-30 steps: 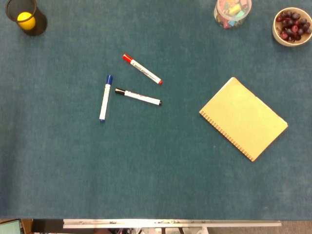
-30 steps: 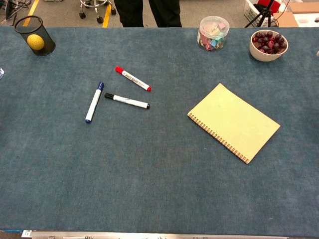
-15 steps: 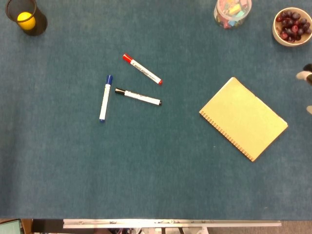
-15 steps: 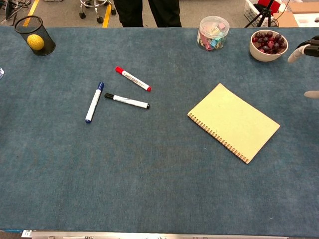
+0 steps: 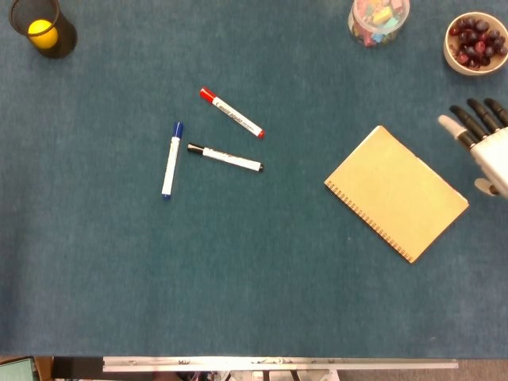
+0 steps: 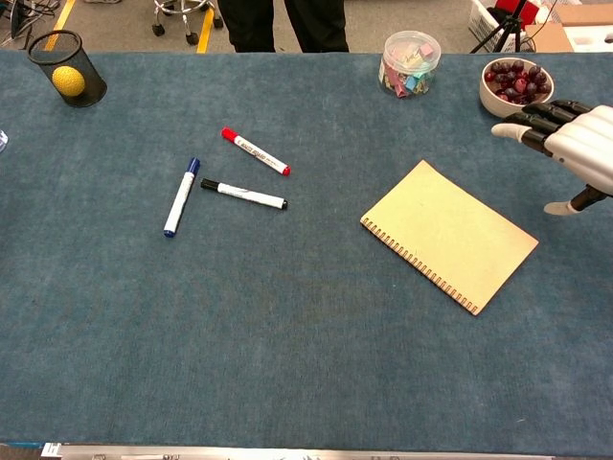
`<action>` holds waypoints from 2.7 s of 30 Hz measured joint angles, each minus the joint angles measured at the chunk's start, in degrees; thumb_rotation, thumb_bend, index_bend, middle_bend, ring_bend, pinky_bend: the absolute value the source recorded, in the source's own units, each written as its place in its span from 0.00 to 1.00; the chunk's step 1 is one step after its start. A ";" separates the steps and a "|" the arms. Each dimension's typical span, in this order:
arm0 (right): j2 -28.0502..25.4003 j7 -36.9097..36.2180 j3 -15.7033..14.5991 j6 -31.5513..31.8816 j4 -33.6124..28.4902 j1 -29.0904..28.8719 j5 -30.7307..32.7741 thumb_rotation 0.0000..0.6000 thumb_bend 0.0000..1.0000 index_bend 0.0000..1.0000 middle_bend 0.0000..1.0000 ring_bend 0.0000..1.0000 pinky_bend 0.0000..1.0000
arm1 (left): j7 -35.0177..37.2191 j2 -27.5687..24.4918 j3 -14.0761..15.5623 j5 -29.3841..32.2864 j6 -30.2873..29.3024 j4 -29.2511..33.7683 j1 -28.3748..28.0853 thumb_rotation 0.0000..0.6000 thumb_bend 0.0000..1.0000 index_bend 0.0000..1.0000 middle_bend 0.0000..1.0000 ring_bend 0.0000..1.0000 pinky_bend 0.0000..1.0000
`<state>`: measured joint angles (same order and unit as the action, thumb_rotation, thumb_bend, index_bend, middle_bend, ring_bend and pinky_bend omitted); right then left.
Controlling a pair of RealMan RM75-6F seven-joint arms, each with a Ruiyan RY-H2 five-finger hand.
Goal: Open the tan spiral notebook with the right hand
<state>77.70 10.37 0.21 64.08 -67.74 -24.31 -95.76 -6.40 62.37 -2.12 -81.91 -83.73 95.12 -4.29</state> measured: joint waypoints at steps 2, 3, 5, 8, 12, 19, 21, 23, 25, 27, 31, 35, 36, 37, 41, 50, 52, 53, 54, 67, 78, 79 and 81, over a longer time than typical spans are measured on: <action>1.20 0.24 -0.30 -0.30 1.54 -0.25 -0.04 1.00 0.00 0.06 0.06 0.00 0.09 | 0.23 -0.13 0.07 -0.03 0.06 -0.06 0.05 1.00 0.48 0.10 0.09 0.02 0.06; 1.91 0.33 -0.50 -0.47 2.51 -0.39 -0.06 1.00 0.00 0.05 0.06 0.00 0.09 | 0.38 -0.20 0.09 -0.03 0.09 -0.08 0.08 1.00 0.48 0.10 0.09 0.02 0.06; 2.91 0.35 -0.81 -0.66 3.96 -0.57 -0.09 1.00 0.00 0.05 0.05 0.00 0.09 | 0.63 -0.29 0.12 -0.03 0.09 -0.13 0.14 1.00 0.48 0.10 0.09 0.02 0.06; 4.59 -0.04 -1.29 -0.76 6.31 -0.86 -0.24 1.00 0.00 0.04 0.05 0.00 0.09 | 0.96 -0.41 0.17 -0.05 0.19 -0.17 0.18 1.00 0.48 0.10 0.09 0.02 0.06; 7.00 -0.79 -2.00 -0.77 9.47 -1.36 -0.67 1.00 0.00 0.03 0.04 0.00 0.09 | 1.50 -0.64 0.23 -0.19 0.24 -0.08 0.23 1.00 0.48 0.10 0.09 0.02 0.06; 10.21 -1.74 -3.22 -0.11 12.65 -1.89 -1.56 1.00 0.00 0.03 0.04 0.00 0.09 | 2.35 -1.02 0.30 -0.21 0.27 -0.15 0.40 1.00 0.48 0.10 0.09 0.02 0.06; 10.68 -2.04 -3.55 0.62 12.70 -2.01 -2.07 1.00 0.00 0.03 0.04 0.00 0.09 | 2.78 -1.10 0.34 -0.22 0.29 -0.27 0.47 1.00 0.48 0.10 0.09 0.02 0.06; 10.92 -2.29 -3.76 1.11 12.37 -2.16 -2.42 1.00 0.00 0.03 0.04 0.00 0.09 | 3.06 -1.19 0.35 -0.24 0.32 -0.37 0.50 1.00 0.48 0.10 0.09 0.02 0.06; 11.06 -2.45 -3.99 1.56 11.58 -2.34 -2.84 1.00 0.00 0.03 0.04 0.00 0.09 | 3.34 -1.25 0.38 -0.24 0.34 -0.48 0.55 1.00 0.48 0.10 0.09 0.02 0.06; 11.17 -2.44 -4.21 2.00 10.57 -2.53 -3.28 1.00 0.00 0.03 0.04 0.00 0.09 | 3.65 -1.30 0.41 -0.24 0.32 -0.64 0.64 1.00 0.48 0.10 0.09 0.02 0.06; 11.42 -2.14 -4.56 2.59 8.31 -2.91 -4.02 1.00 0.00 0.03 0.04 0.00 0.09 | 4.19 -1.41 0.49 -0.24 0.11 -0.98 0.91 1.00 0.48 0.10 0.09 0.02 0.06; 11.54 -1.60 -5.00 3.02 5.49 -3.28 -4.85 1.00 0.00 0.03 0.04 0.00 0.09 | 4.50 -1.61 0.45 -0.20 -0.44 -1.21 1.28 1.00 0.48 0.10 0.09 0.02 0.06; 11.48 -1.48 -5.17 3.17 4.47 -3.35 -5.10 1.00 0.00 0.03 0.04 0.00 0.09 | 4.60 -1.68 0.42 -0.15 -0.56 -1.27 1.39 1.00 0.48 0.10 0.09 0.02 0.06; 11.37 -1.41 -5.30 3.26 3.63 -3.39 -5.25 1.00 0.00 0.03 0.04 0.00 0.09 | 4.66 -1.73 0.40 -0.12 -0.62 -1.32 1.44 1.00 0.48 0.10 0.09 0.02 0.06; 9.86 -1.29 -5.99 3.12 -1.00 -3.42 -5.41 1.00 0.00 0.03 0.04 0.00 0.09 | 4.60 -1.75 0.46 -0.35 -0.62 -1.18 1.47 1.00 0.48 0.10 0.09 0.02 0.06; -3.09 -5.60 -8.96 -1.57 -14.62 -5.35 -5.08 1.00 0.03 0.03 0.08 0.00 0.09 | 3.51 -1.71 0.43 -1.35 -0.35 -0.03 0.88 1.00 0.48 0.10 0.09 0.02 0.06; -5.35 -8.46 -9.56 -1.59 -15.74 -6.04 -6.00 1.00 0.06 0.03 0.10 0.01 0.09 | 3.21 -1.68 0.45 -1.50 -0.36 0.23 0.82 1.00 0.48 0.10 0.09 0.02 0.06; -5.88 -9.71 -9.68 -1.52 -15.99 -6.33 -6.30 1.00 0.08 0.03 0.11 0.01 0.09 | 3.05 -1.63 0.45 -1.55 -0.35 0.34 0.79 1.00 0.48 0.10 0.09 0.02 0.06; -6.26 -11.32 -9.69 -1.47 -16.25 -6.74 -6.51 1.00 0.10 0.04 0.12 0.02 0.09 | 2.88 -1.56 0.46 -1.63 -0.34 0.48 0.75 1.00 0.48 0.10 0.09 0.02 0.06; -0.71 -15.16 -3.53 -14.55 -15.85 -15.82 -0.59 1.00 0.57 0.13 0.28 0.13 0.12 | 2.84 -2.19 0.65 -1.36 -1.74 1.11 1.87 1.00 0.48 0.10 0.09 0.02 0.06; 10.00 -14.36 1.31 -22.37 -9.21 -23.20 4.20 1.00 0.58 0.13 0.28 0.13 0.12 | 3.70 -2.60 0.77 -0.98 -2.70 0.63 2.93 1.00 0.48 0.10 0.09 0.02 0.06; 10.71 -14.28 1.46 -22.81 -8.55 -23.58 4.49 1.00 0.58 0.13 0.28 0.13 0.12 | 3.77 -2.62 0.78 -0.96 -2.73 0.58 2.99 1.00 0.48 0.10 0.09 0.02 0.06; 12.23 -14.23 1.69 -23.54 -7.07 -24.37 4.99 1.00 0.58 0.13 0.28 0.13 0.12 | 3.93 -2.65 0.78 -0.95 -2.81 0.46 3.09 1.00 0.48 0.10 0.09 0.02 0.06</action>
<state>89.93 -3.87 1.89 40.54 -74.80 -48.67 -90.77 -2.48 59.72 -1.34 -82.87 -86.54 95.58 -1.20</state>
